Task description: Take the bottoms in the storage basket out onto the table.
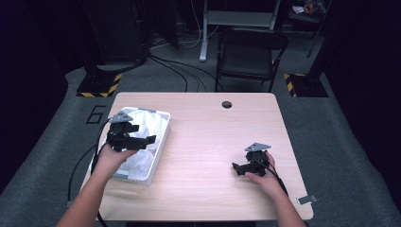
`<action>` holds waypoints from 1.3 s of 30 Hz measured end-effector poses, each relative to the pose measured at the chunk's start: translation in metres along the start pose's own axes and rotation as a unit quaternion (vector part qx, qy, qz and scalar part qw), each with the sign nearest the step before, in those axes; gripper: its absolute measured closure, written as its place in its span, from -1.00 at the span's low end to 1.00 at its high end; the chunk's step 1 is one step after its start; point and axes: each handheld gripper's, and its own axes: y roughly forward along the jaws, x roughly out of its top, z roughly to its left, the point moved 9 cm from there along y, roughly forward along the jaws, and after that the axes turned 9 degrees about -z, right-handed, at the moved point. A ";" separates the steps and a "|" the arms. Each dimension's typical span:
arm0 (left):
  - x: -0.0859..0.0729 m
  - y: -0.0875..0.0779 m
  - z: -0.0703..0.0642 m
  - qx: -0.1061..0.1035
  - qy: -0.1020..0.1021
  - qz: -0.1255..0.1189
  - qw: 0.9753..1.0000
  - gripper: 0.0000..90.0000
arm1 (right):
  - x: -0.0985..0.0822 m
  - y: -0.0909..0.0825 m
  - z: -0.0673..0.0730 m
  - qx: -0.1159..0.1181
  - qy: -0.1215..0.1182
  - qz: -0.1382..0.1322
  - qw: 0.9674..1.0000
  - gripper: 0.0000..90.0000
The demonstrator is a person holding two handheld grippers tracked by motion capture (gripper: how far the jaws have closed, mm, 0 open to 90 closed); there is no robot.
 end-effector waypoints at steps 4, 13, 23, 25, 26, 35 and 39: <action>0.001 -0.002 0.009 0.006 -0.009 0.000 1.000 -0.74 | 0.000 0.000 0.000 0.000 0.000 0.000 1.000 -1.00; 0.002 0.002 0.024 0.023 -0.022 -0.001 0.999 -0.71 | 0.000 0.000 0.000 0.001 0.000 -0.001 1.000 -1.00; 0.000 0.014 0.040 0.050 -0.016 0.007 0.999 -0.76 | 0.000 0.000 0.000 0.001 0.000 -0.001 1.000 -1.00; -0.002 0.017 0.044 0.051 -0.019 0.015 0.998 -0.76 | 0.000 0.000 0.000 0.001 0.000 -0.001 1.000 -1.00; -0.003 0.019 0.047 0.057 -0.022 0.016 0.998 -0.76 | 0.000 0.000 0.000 0.001 0.000 0.000 1.000 -1.00; -0.011 0.032 0.058 0.073 -0.027 0.032 0.996 -0.76 | 0.000 0.000 0.000 0.002 0.000 -0.001 1.000 -1.00; -0.018 0.039 0.062 0.078 -0.027 0.049 0.995 -0.76 | 0.000 0.000 0.000 0.001 0.000 -0.001 1.000 -1.00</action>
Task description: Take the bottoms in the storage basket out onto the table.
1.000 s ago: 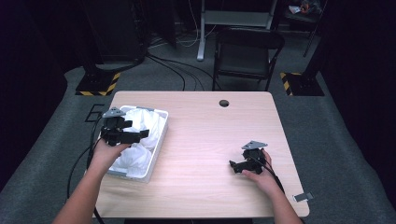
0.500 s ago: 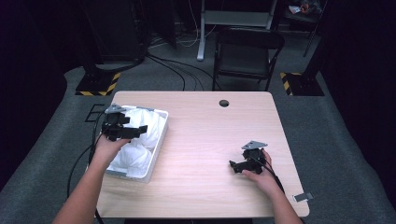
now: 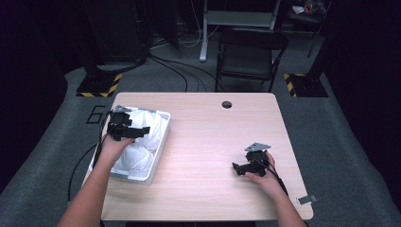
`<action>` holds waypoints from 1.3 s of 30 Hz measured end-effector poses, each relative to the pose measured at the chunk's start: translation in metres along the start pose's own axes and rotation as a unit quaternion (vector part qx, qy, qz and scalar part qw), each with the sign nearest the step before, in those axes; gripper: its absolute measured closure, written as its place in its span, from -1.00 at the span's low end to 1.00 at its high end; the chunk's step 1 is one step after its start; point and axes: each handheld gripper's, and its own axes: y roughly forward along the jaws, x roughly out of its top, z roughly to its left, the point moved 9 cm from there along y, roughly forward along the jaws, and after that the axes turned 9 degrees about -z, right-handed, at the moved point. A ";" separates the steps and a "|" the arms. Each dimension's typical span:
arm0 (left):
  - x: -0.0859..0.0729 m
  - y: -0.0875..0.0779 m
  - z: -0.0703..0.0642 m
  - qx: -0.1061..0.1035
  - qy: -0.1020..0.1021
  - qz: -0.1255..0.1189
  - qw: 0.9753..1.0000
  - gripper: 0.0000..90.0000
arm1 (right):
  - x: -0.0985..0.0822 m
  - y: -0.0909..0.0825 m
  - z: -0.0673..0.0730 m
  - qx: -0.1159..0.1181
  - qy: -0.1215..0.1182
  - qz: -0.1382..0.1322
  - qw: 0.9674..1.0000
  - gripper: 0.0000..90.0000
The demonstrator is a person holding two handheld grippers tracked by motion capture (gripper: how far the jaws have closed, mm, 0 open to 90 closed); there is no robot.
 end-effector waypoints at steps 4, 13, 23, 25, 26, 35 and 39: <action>-0.005 0.010 0.004 0.011 0.003 0.005 1.000 -0.76 | 0.000 0.000 0.000 0.000 0.000 0.000 1.000 -1.00; -0.021 0.026 0.013 0.021 -0.004 0.027 0.999 -0.76 | 0.000 0.000 0.000 0.000 0.000 0.000 1.000 -1.00; -0.023 0.037 0.014 0.033 -0.005 0.033 0.999 -0.76 | 0.000 0.000 0.000 0.000 0.000 0.000 1.000 -1.00; -0.024 0.039 0.016 0.038 -0.007 0.034 0.999 -0.76 | 0.000 0.000 0.000 0.001 0.000 0.000 1.000 -1.00; -0.024 0.041 0.017 0.044 -0.007 0.032 0.998 -0.76 | 0.000 0.000 0.000 0.000 0.000 0.000 1.000 -1.00; -0.032 0.041 0.029 0.070 -0.012 0.059 0.996 -0.76 | 0.000 0.000 0.000 0.000 0.000 0.000 1.000 -1.00; -0.034 0.042 0.033 0.070 -0.018 0.062 0.995 -0.76 | 0.000 0.000 0.000 0.000 0.000 0.000 1.000 -1.00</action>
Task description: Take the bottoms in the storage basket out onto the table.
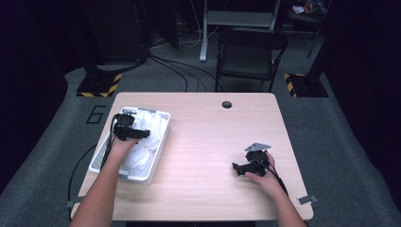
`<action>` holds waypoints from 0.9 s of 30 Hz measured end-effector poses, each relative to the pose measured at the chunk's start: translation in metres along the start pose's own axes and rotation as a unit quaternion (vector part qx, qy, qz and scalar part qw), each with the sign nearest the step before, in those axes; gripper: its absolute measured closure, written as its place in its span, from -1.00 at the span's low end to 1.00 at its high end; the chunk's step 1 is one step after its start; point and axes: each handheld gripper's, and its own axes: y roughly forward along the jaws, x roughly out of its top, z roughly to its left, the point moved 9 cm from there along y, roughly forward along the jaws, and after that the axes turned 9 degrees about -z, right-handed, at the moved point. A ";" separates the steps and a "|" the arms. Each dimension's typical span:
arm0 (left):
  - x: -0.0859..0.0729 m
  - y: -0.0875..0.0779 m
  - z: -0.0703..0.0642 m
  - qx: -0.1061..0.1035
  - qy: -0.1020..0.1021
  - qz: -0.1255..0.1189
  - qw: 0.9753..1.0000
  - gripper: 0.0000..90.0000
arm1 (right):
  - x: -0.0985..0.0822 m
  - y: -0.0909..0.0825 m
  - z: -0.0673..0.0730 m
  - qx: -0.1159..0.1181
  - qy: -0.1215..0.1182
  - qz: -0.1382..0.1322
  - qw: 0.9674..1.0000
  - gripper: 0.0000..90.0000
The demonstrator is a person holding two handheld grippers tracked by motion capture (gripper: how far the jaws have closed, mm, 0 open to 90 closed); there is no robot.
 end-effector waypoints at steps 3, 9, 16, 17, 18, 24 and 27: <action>-0.002 0.003 0.000 -0.006 -0.002 0.003 1.000 -0.76 | 0.000 0.000 0.000 0.000 0.000 -0.001 1.000 -1.00; -0.006 0.009 -0.003 -0.021 0.001 0.015 1.000 -0.77 | 0.000 0.000 0.000 0.000 0.000 -0.001 1.000 -1.00; -0.010 0.012 0.001 0.001 0.004 0.030 1.000 -0.78 | 0.000 0.000 0.000 0.000 0.000 -0.001 1.000 -1.00; -0.011 0.013 0.002 0.005 0.005 0.032 0.999 -0.78 | 0.000 0.000 0.000 0.000 0.000 -0.001 1.000 -1.00; -0.012 0.013 0.002 0.008 0.005 0.036 0.999 -0.78 | 0.000 0.000 0.000 0.000 0.000 -0.001 1.000 -1.00; -0.018 0.016 0.006 0.016 0.005 0.055 0.998 -0.78 | 0.000 0.000 0.000 0.000 0.000 0.000 1.000 -1.00; -0.020 0.017 0.006 0.014 0.008 0.059 0.998 -0.78 | 0.000 0.000 0.000 0.000 0.000 0.000 1.000 -1.00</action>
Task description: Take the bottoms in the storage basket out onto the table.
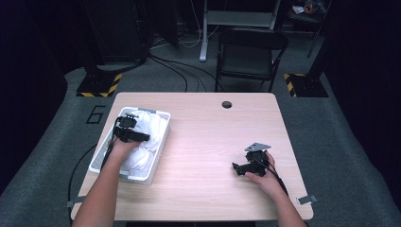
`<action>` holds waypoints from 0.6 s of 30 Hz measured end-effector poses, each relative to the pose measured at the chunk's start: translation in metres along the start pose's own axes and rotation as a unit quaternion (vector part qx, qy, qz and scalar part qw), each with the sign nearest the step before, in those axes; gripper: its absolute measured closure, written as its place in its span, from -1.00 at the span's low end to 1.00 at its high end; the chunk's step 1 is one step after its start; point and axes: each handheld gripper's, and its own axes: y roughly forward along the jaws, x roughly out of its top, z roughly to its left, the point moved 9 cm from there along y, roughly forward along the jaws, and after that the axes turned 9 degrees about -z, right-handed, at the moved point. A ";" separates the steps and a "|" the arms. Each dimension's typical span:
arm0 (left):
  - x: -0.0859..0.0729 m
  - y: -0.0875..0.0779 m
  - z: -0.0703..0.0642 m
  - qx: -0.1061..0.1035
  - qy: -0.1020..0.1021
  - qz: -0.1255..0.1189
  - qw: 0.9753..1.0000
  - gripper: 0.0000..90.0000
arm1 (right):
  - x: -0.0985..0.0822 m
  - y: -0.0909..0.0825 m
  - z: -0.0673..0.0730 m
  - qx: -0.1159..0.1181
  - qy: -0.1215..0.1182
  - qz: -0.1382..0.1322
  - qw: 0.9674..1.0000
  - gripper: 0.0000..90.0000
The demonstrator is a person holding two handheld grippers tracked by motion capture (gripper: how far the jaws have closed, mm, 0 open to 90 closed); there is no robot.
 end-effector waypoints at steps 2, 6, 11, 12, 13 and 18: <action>0.000 0.001 0.000 0.002 0.001 -0.003 1.000 -0.78 | 0.000 0.000 0.000 0.000 0.000 0.000 1.000 -1.00; -0.003 0.003 -0.001 0.002 0.014 0.006 1.000 -0.78 | 0.000 0.000 0.000 0.000 0.000 0.000 1.000 -1.00; -0.005 0.005 -0.003 0.006 0.034 0.012 0.999 -0.78 | 0.000 0.000 0.000 0.000 0.000 0.000 1.000 -1.00; -0.006 0.005 -0.002 0.005 0.036 0.015 0.999 -0.78 | 0.000 0.000 0.000 0.000 0.000 0.000 1.000 -1.00; -0.007 0.005 -0.002 0.005 0.034 0.016 0.999 -0.78 | 0.000 0.000 0.000 0.000 0.000 0.000 1.000 -1.00; -0.008 0.007 0.000 0.016 0.026 0.021 0.999 -0.77 | 0.000 0.000 0.000 0.000 0.000 0.000 1.000 -1.00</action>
